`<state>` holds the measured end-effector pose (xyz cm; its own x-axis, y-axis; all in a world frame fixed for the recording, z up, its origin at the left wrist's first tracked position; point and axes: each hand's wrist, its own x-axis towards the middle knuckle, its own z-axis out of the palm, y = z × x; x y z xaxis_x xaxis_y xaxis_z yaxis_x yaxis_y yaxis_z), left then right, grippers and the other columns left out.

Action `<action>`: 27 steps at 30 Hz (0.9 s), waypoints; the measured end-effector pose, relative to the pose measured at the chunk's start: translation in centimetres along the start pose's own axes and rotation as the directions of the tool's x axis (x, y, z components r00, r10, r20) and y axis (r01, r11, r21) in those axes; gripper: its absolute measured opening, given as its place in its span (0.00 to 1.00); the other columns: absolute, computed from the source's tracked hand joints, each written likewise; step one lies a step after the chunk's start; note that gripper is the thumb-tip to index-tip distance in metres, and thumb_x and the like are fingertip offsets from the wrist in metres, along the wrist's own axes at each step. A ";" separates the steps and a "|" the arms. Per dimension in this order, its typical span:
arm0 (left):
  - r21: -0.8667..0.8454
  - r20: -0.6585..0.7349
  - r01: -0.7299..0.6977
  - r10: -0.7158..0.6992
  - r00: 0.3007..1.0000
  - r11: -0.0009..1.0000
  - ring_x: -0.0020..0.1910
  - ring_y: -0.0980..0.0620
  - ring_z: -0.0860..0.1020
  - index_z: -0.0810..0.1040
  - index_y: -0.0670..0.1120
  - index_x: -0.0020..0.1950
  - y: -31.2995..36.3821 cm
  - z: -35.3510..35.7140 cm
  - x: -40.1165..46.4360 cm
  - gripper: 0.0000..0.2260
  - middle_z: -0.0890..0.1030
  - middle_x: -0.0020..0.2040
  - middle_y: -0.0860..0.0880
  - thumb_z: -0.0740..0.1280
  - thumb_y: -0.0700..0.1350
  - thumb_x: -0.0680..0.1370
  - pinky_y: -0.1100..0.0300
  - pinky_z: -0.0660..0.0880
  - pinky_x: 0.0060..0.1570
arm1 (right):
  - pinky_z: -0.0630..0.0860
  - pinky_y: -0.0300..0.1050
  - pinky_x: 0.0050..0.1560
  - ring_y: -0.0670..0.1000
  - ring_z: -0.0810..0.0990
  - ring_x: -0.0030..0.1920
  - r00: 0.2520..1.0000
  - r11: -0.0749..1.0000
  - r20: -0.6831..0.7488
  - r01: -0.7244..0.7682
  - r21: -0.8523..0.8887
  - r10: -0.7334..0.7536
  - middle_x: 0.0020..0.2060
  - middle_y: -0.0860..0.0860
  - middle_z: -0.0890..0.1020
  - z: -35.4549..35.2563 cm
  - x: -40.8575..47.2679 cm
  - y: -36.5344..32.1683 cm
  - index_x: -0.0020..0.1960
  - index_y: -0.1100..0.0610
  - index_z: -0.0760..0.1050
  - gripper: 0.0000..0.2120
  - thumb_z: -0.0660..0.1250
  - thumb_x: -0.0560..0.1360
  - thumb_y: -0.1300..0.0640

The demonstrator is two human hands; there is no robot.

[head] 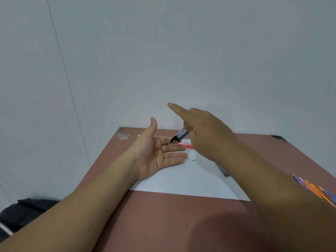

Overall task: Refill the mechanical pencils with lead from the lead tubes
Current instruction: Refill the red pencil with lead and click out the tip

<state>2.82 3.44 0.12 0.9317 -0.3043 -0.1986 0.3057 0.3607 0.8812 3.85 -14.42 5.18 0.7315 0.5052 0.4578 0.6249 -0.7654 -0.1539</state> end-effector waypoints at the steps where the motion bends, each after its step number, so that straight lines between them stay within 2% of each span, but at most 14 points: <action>1: -0.001 -0.002 0.001 -0.001 1.000 1.000 0.62 0.32 0.80 0.77 0.34 0.66 0.0 0.0 -0.1 0.47 0.81 0.62 0.34 0.50 0.76 0.76 0.41 0.72 0.68 | 0.77 0.50 0.46 0.47 0.70 0.48 1.000 1.000 0.001 -0.006 -0.005 0.006 0.45 0.41 0.70 -0.1 -0.1 0.0 0.78 0.30 0.49 0.43 0.57 0.77 0.68; 3: -0.001 -0.005 0.006 -0.006 1.000 1.000 0.61 0.33 0.80 0.78 0.34 0.66 0.0 0.0 -0.1 0.47 0.81 0.62 0.34 0.49 0.76 0.76 0.41 0.73 0.68 | 0.77 0.49 0.44 0.46 0.69 0.45 1.000 1.000 0.001 -0.020 -0.001 0.020 0.43 0.41 0.70 0.1 -0.2 0.0 0.78 0.29 0.46 0.45 0.57 0.77 0.69; 4: -0.002 -0.007 0.008 -0.009 1.000 1.000 0.61 0.33 0.80 0.78 0.34 0.66 0.0 0.0 -0.1 0.47 0.81 0.62 0.34 0.49 0.76 0.76 0.41 0.73 0.67 | 0.76 0.48 0.43 0.46 0.70 0.45 1.000 0.999 -0.004 -0.029 0.015 0.029 0.43 0.42 0.70 0.2 -0.3 0.0 0.78 0.29 0.48 0.44 0.57 0.77 0.69; 5: -0.008 -0.006 0.010 -0.011 1.000 1.000 0.61 0.33 0.80 0.78 0.33 0.66 0.0 0.1 -0.1 0.47 0.81 0.62 0.34 0.49 0.75 0.76 0.41 0.73 0.67 | 0.75 0.48 0.43 0.47 0.71 0.47 1.000 0.999 -0.005 -0.030 0.033 0.030 0.44 0.42 0.71 0.3 -0.4 0.2 0.77 0.31 0.56 0.42 0.57 0.76 0.69; 7: -0.019 -0.003 0.011 -0.012 1.000 1.000 0.60 0.33 0.81 0.78 0.33 0.65 0.0 0.1 -0.1 0.47 0.80 0.62 0.33 0.49 0.75 0.76 0.41 0.74 0.66 | 0.75 0.50 0.47 0.51 0.74 0.53 1.000 0.999 -0.009 -0.018 0.032 0.018 0.46 0.43 0.72 0.7 -0.4 0.5 0.68 0.41 0.77 0.32 0.58 0.75 0.71; 8: -0.021 -0.002 0.013 -0.014 1.000 1.000 0.60 0.33 0.81 0.78 0.33 0.65 0.0 0.1 -0.1 0.46 0.81 0.62 0.33 0.49 0.75 0.76 0.41 0.74 0.65 | 0.76 0.50 0.49 0.52 0.74 0.55 1.000 0.999 -0.014 -0.017 0.036 0.017 0.47 0.43 0.72 1.0 -0.5 0.7 0.64 0.44 0.81 0.30 0.58 0.75 0.71; 9: -0.024 -0.001 0.019 -0.019 1.000 1.000 0.60 0.33 0.81 0.78 0.34 0.66 0.0 0.1 -0.1 0.46 0.81 0.62 0.34 0.49 0.75 0.77 0.41 0.75 0.65 | 0.76 0.50 0.50 0.52 0.74 0.55 0.999 0.998 -0.026 -0.020 0.059 0.022 0.48 0.44 0.73 1.2 -0.5 0.8 0.66 0.44 0.79 0.30 0.57 0.75 0.71; 12: -0.053 -0.008 0.037 -0.038 0.999 0.998 0.59 0.33 0.81 0.77 0.34 0.65 0.0 0.0 -0.1 0.42 0.81 0.61 0.33 0.50 0.71 0.79 0.41 0.75 0.64 | 0.74 0.47 0.48 0.49 0.72 0.50 0.994 0.990 -0.101 -0.037 0.138 0.051 0.47 0.46 0.74 1.4 -0.7 0.9 0.76 0.39 0.66 0.35 0.56 0.78 0.70; 15: -0.103 -0.033 0.041 -0.044 0.998 0.994 0.59 0.31 0.81 0.77 0.33 0.60 0.1 0.3 -0.6 0.26 0.80 0.61 0.32 0.53 0.55 0.86 0.40 0.76 0.63 | 0.75 0.47 0.49 0.48 0.72 0.48 0.982 0.984 -0.177 -0.028 0.176 0.059 0.46 0.46 0.74 1.7 -0.8 1.3 0.75 0.42 0.70 0.31 0.57 0.79 0.70; 17: -0.111 -0.041 0.045 -0.050 0.998 0.993 0.58 0.31 0.81 0.77 0.34 0.59 0.1 0.4 -0.8 0.16 0.80 0.61 0.31 0.57 0.44 0.84 0.41 0.77 0.61 | 0.73 0.44 0.47 0.48 0.72 0.47 0.973 0.980 -0.220 -0.021 0.197 0.065 0.45 0.45 0.73 2.0 -0.8 1.5 0.73 0.45 0.72 0.29 0.57 0.80 0.69; 19: -0.114 -0.045 0.040 -0.045 0.998 0.993 0.57 0.30 0.82 0.77 0.34 0.60 0.0 0.4 -0.8 0.12 0.80 0.60 0.31 0.59 0.39 0.82 0.41 0.78 0.59 | 0.72 0.44 0.46 0.48 0.72 0.47 0.964 0.979 -0.258 -0.015 0.204 0.069 0.44 0.46 0.73 2.3 -1.0 1.8 0.72 0.46 0.74 0.28 0.58 0.80 0.70; 23: -0.099 -0.048 0.028 -0.033 0.998 0.995 0.56 0.31 0.82 0.78 0.34 0.58 -0.1 0.3 -0.7 0.10 0.82 0.56 0.32 0.61 0.36 0.81 0.42 0.82 0.55 | 0.76 0.48 0.47 0.50 0.74 0.47 0.945 0.975 -0.312 -0.024 0.223 0.095 0.44 0.47 0.75 2.7 -1.5 2.3 0.71 0.48 0.75 0.27 0.59 0.80 0.70; 27: -0.054 -0.043 0.001 -0.004 0.999 0.999 0.58 0.31 0.81 0.79 0.35 0.57 -0.3 0.4 -0.7 0.08 0.82 0.55 0.34 0.65 0.36 0.80 0.43 0.81 0.56 | 0.76 0.45 0.47 0.47 0.75 0.46 0.926 0.946 -0.329 -0.077 0.316 0.186 0.43 0.46 0.75 3.0 -2.0 2.5 0.70 0.47 0.76 0.24 0.59 0.81 0.68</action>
<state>2.04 3.16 0.19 0.9381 -0.2671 -0.2203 0.3171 0.4070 0.8566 4.75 -16.20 1.26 0.7037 0.1947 0.6832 0.6204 -0.6370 -0.4575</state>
